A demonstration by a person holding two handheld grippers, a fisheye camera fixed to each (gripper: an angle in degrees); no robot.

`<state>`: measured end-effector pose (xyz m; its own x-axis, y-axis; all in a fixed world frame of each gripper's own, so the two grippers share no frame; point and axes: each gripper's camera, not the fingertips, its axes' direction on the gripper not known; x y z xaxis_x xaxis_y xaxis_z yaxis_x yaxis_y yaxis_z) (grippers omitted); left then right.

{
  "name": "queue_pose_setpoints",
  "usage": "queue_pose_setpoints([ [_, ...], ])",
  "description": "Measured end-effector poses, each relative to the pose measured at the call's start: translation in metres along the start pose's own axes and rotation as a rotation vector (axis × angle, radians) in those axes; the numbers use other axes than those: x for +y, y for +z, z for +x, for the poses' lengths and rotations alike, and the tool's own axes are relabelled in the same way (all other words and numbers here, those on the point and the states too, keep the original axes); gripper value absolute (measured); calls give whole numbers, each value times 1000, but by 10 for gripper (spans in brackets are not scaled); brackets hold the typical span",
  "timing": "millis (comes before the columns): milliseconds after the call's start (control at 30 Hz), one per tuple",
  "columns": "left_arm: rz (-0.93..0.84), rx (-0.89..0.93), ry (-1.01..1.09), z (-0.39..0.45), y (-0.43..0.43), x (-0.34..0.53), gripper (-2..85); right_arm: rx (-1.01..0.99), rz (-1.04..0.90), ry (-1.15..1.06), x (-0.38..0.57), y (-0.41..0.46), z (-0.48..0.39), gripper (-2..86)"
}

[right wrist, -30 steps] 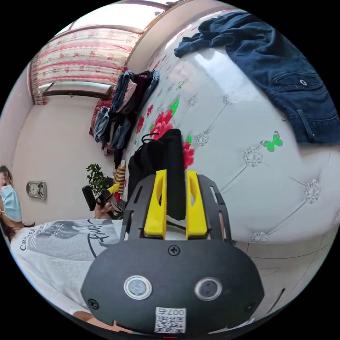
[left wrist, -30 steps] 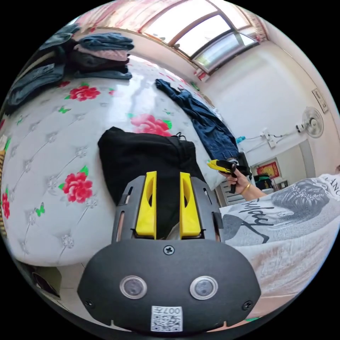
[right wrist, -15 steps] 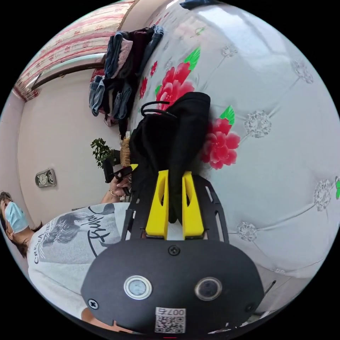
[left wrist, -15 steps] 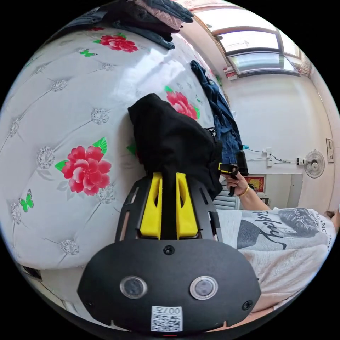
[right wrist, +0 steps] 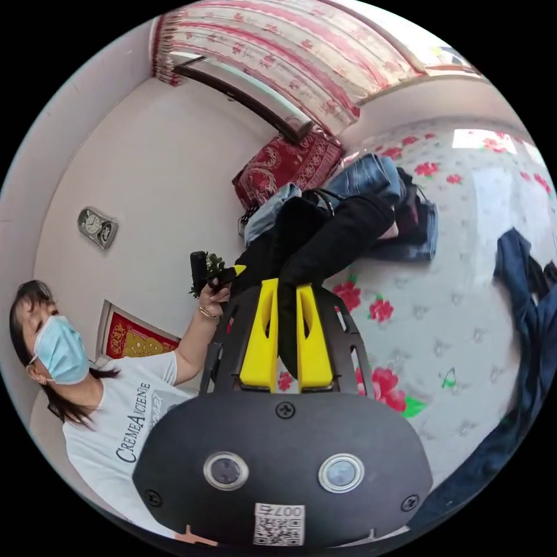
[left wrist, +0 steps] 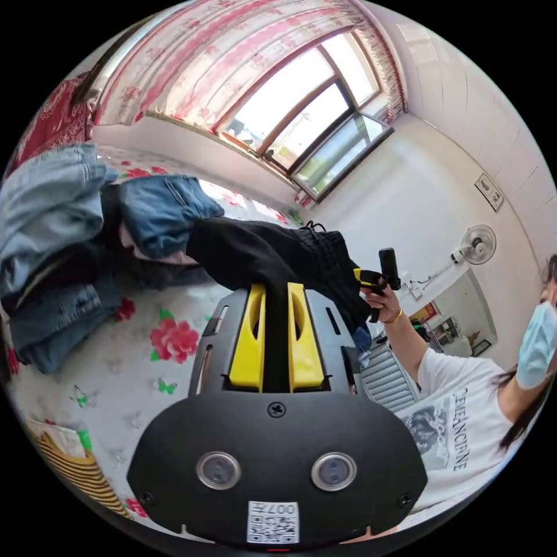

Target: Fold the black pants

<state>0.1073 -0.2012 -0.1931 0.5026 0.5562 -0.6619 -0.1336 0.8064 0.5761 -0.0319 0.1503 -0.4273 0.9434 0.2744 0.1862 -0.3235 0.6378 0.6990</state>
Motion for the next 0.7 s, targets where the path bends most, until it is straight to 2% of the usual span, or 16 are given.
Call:
queue_pose_setpoints([
  [67,66,-111,-9,-17,-12,-57,69,74,36,-18,-63,10,-10,18],
  [133,79,-313,-8,-36,-15,-84,79,321,80,-29,-118,33,-11,12],
  [200,17,-568,8,-61,4,-65,78,483,70,-4,-127,61,2,5],
  [267,-52,-649,67,-79,37,-14,70,524,24,17,-108,101,24,1],
  [367,-272,-679,45,-110,108,104,35,463,-250,32,-29,192,73,0],
  [433,-386,-652,1,-113,141,176,11,525,-502,44,56,257,96,-1],
  [533,-541,-614,-42,-92,178,262,-3,567,-692,14,140,300,96,-2],
  [567,-589,-613,-34,-79,189,282,-5,572,-726,21,152,304,96,-2],
  [600,-626,-631,-15,-66,199,295,-7,612,-549,-21,164,294,82,-2],
  [667,-672,-656,4,-53,216,305,-9,581,-529,-23,180,298,83,-2],
  [700,-707,-662,0,-50,228,308,-9,555,-450,8,181,294,86,-2],
])
